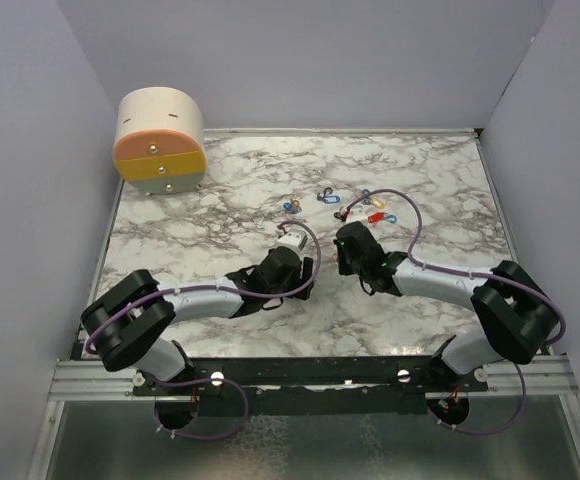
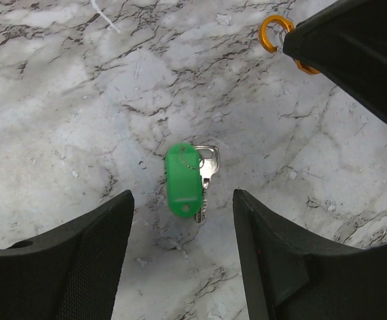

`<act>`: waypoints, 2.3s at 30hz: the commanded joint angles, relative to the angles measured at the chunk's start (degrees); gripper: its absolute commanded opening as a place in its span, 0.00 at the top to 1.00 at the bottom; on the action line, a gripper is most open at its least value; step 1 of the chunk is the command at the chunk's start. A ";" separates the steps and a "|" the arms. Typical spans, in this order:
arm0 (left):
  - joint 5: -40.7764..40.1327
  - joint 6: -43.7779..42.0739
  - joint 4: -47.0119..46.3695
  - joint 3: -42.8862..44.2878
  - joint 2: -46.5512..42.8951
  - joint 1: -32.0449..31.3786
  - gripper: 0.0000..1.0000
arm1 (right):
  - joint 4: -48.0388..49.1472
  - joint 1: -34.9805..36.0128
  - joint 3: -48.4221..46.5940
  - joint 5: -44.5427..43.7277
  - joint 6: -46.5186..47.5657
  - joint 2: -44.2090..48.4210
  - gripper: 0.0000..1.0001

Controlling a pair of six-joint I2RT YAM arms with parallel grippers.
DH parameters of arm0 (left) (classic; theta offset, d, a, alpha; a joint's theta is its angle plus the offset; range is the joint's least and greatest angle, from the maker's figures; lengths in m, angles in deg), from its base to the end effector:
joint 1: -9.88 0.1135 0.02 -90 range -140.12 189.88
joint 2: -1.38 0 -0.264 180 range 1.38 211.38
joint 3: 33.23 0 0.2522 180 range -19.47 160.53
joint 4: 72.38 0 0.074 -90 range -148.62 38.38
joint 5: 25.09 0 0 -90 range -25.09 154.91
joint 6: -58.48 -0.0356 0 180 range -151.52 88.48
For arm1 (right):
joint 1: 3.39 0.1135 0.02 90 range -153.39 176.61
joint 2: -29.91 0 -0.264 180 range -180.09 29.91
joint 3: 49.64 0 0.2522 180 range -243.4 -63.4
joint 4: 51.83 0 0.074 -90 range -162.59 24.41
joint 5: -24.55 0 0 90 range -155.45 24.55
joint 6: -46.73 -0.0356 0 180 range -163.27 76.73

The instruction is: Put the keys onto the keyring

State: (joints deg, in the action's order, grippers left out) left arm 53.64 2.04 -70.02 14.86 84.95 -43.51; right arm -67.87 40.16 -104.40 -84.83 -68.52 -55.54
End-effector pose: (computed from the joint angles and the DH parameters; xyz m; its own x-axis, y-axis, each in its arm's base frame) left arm 0.1737 -0.2221 0.1626 -0.6892 0.0185 -0.7244 0.3771 0.8628 -0.3367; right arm 0.2181 0.1910 0.1696 -0.6842 -0.0952 -0.7230 -0.2136 0.9741 0.0739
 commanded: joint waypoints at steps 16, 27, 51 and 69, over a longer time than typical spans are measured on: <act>-4.75 0.74 -0.32 5.52 6.46 -3.52 0.39 | -1.80 0.41 3.20 -3.50 -0.88 7.82 0.99; -11.21 -1.07 1.77 4.13 7.12 -4.42 0.38 | -1.68 0.37 3.33 -3.48 -0.89 7.48 0.99; -23.80 -2.88 12.46 6.72 10.54 -5.06 0.38 | -1.07 0.42 3.47 -2.97 -0.85 7.16 0.99; -26.75 -3.27 12.31 8.49 1.29 -4.98 0.35 | -0.37 0.37 3.68 -2.89 -0.54 7.21 0.99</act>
State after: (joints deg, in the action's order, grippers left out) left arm 28.79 -1.06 -57.25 23.75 89.94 -48.38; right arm -69.03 40.16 -101.36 -86.62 -68.65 -49.05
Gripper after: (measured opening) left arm 0.635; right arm 0.024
